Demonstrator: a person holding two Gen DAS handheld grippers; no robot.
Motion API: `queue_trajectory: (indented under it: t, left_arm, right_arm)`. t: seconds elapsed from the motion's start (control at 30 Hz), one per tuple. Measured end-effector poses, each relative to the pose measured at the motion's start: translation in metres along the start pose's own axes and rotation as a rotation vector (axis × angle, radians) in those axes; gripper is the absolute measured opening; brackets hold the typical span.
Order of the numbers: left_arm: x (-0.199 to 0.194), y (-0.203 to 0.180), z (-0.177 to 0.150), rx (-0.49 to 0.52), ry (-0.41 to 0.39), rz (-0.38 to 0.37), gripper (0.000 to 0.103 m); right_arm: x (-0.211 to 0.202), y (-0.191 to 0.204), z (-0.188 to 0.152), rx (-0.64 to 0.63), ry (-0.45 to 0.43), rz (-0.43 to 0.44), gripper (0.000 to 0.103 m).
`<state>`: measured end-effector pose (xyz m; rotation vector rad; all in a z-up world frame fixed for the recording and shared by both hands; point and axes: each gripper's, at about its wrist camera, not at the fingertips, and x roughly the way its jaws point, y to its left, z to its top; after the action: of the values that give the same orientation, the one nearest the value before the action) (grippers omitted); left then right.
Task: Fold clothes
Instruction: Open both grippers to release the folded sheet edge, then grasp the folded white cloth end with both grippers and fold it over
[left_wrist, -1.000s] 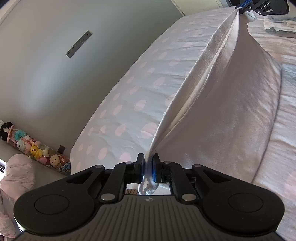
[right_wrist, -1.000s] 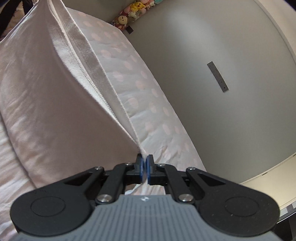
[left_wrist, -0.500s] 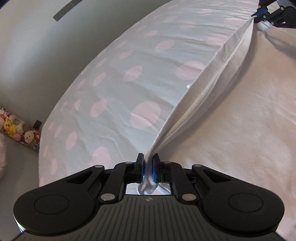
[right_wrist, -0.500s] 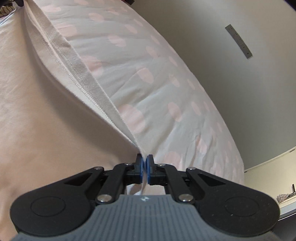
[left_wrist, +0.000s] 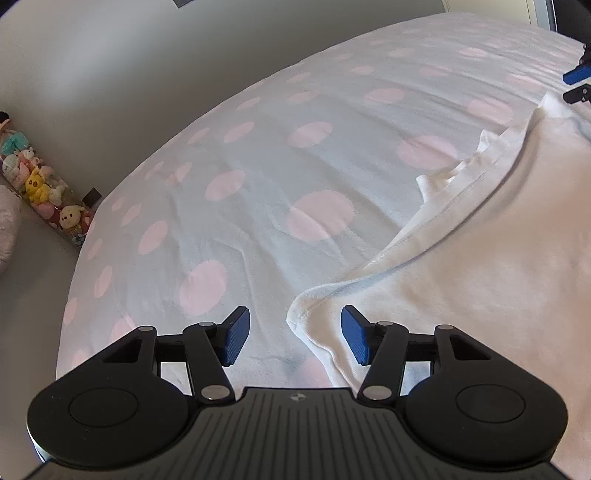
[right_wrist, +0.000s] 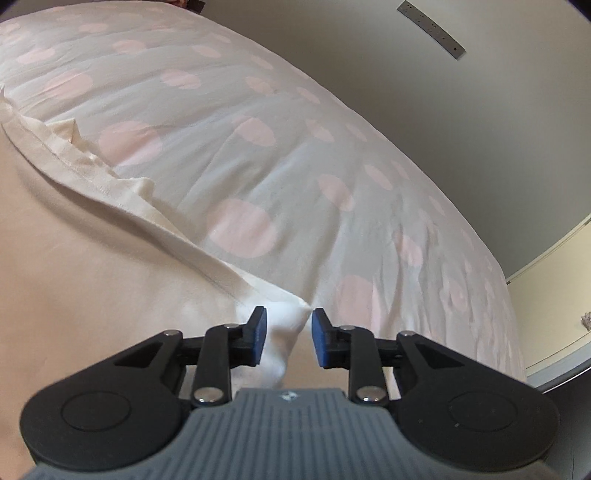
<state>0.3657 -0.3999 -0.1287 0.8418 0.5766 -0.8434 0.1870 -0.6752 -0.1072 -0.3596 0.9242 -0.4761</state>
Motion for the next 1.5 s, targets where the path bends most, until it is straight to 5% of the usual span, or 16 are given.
queue_trajectory:
  t: [0.57,0.9,1.23,1.27,1.33,1.5]
  left_arm:
    - [-0.13,-0.112,-0.093,0.22,-0.068,-0.1,0.054]
    - [-0.115,-0.188,-0.142,0.547,0.003,0.047,0.054]
    - [-0.081,-0.184,-0.143,0.617,-0.032,0.173,0.053]
    - [-0.079,-0.184,-0.144,0.627,-0.04,0.189,0.051]
    - [-0.076,-0.184,-0.144,0.637,-0.052,0.211,0.037]
    - [-0.084,-0.173,-0.138,0.587,-0.059,0.184,0.007]
  right_arm:
    - [-0.14,0.065,-0.13,-0.115,-0.067,0.238,0.038]
    - [-0.142,0.103,-0.187,-0.434,-0.08,0.113,0.046]
    - [-0.115,0.12,-0.191,-0.661,-0.157,-0.032,0.046]
    - [-0.111,0.122,-0.192,-0.681,-0.167,-0.055,0.045]
    - [-0.104,0.126,-0.193,-0.726,-0.18,-0.101,0.027]
    - [-0.103,0.121,-0.189,-0.699,-0.19,-0.128,0.011]
